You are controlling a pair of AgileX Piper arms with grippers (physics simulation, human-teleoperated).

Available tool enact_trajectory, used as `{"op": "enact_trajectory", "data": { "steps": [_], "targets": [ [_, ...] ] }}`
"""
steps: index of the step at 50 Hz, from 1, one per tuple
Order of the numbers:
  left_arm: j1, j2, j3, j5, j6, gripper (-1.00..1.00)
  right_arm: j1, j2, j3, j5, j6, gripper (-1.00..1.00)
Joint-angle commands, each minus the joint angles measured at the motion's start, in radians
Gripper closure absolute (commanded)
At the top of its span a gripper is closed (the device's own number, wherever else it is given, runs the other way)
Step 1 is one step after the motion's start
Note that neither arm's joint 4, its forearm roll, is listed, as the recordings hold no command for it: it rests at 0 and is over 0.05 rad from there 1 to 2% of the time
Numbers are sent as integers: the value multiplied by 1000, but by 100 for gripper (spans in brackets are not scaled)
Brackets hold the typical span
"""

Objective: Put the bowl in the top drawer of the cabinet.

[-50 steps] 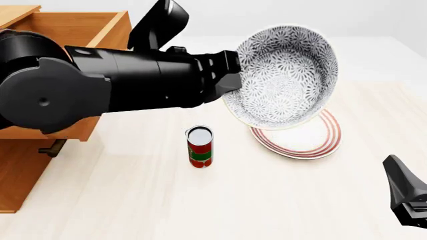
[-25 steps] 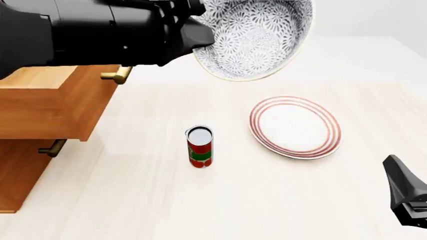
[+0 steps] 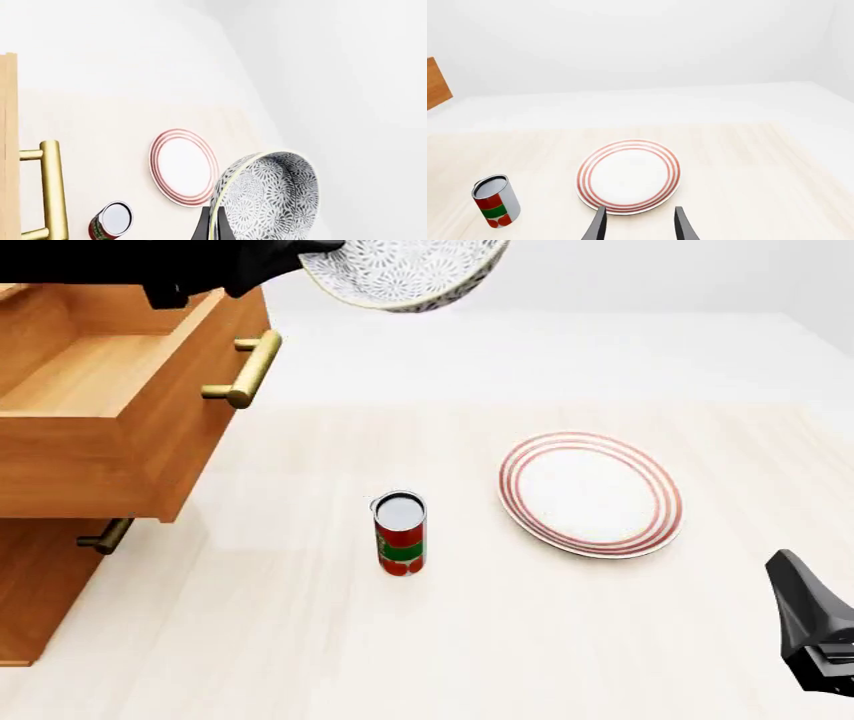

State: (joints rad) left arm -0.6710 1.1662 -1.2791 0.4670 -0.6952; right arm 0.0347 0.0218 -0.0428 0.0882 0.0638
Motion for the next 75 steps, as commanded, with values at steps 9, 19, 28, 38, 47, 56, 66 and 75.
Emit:
{"op": "enact_trajectory", "data": {
  "steps": [9, 19, 28, 38, 47, 56, 66, 75],
  "targets": [
    [110, -36, -57, 44, 4, 100, 0, 0, 0, 0, 0, -100],
    [167, -48, -71, 76, -5, 100, 0, 0, 0, 0, 0, -100],
    [216, -59, -64, 96, -29, 100, 0, 0, 0, 0, 0, -100],
    [267, -78, -28, 109, -82, 100, 0, 0, 0, 0, 0, -100],
    [340, -79, -63, 150, -78, 100, 0, 0, 0, 0, 0, -100],
    [403, -73, -109, 197, -62, 100, 0, 0, 0, 0, 0, -100],
    [472, -67, -85, 197, -68, 100, 0, 0, 0, 0, 0, -100],
    [519, -61, -66, 187, -71, 100, 0, 0, 0, 0, 0, -100]
  ]
}}
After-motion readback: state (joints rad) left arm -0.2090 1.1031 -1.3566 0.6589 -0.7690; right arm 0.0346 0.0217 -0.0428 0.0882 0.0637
